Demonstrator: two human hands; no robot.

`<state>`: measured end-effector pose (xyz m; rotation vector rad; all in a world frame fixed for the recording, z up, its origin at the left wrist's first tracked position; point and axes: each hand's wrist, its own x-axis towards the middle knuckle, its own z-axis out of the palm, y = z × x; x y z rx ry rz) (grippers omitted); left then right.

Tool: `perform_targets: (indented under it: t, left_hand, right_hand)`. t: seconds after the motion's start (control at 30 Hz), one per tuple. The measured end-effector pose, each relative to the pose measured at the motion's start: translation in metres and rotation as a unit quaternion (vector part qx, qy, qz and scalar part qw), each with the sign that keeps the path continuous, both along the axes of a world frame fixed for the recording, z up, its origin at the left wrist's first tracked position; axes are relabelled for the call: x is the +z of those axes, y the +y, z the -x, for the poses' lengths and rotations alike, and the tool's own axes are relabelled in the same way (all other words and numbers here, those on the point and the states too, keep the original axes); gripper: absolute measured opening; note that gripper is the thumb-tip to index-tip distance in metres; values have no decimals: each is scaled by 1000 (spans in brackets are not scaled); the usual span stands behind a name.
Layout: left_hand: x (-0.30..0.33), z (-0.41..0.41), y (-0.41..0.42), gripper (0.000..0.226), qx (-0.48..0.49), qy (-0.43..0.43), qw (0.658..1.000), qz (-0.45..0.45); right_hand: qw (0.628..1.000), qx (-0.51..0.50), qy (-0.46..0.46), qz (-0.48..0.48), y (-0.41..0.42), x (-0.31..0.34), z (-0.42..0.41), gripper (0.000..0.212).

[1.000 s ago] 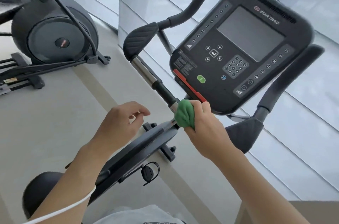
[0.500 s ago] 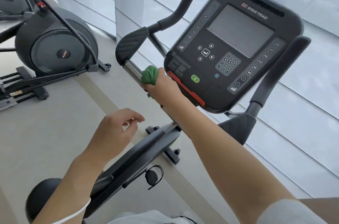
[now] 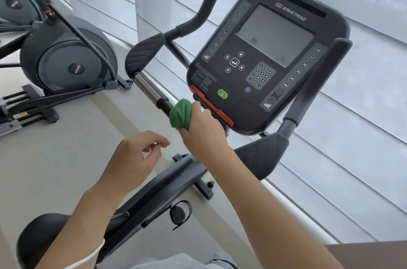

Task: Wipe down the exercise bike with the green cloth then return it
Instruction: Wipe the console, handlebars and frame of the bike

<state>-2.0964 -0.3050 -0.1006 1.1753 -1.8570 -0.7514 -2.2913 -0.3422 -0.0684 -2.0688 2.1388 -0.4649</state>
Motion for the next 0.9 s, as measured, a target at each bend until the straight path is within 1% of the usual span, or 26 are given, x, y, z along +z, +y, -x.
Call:
perform_targets:
  t: [0.1, 0.17, 0.27, 0.4, 0.5, 0.57, 0.7, 0.77, 0.9]
  left_hand:
    - [3, 6, 3, 29, 4, -3, 1000, 5]
    - [7, 38, 6, 27, 24, -5, 1000, 20]
    - [11, 41, 5, 28, 54, -6, 998, 42]
    - [18, 60, 16, 42, 90, 6, 995, 40]
    - [23, 70, 33, 52, 100, -15, 994, 46]
    - [23, 79, 48, 55, 114, -20, 992, 38]
    - [21, 103, 83, 50, 174, -3, 985, 9]
    - [18, 117, 100, 46, 199, 13, 980, -7]
    - [15, 152, 123, 42, 218, 62, 974, -22]
  right_hand:
    - [1000, 18, 14, -7, 23, 1, 3, 50]
    - [999, 47, 18, -2, 37, 4, 32, 51]
    - [996, 90, 14, 3, 43, 13, 26, 48]
    - [985, 165, 39, 11, 50, 21, 48, 51]
    - [970, 234, 55, 16, 56, 24, 62, 57]
    - [958, 279, 59, 19, 57, 27, 72, 56]
    - [934, 354, 41, 15, 62, 32, 90, 45]
    - [918, 392, 52, 23, 69, 30, 103, 42]
    - [903, 426, 42, 46, 81, 29, 141, 45]
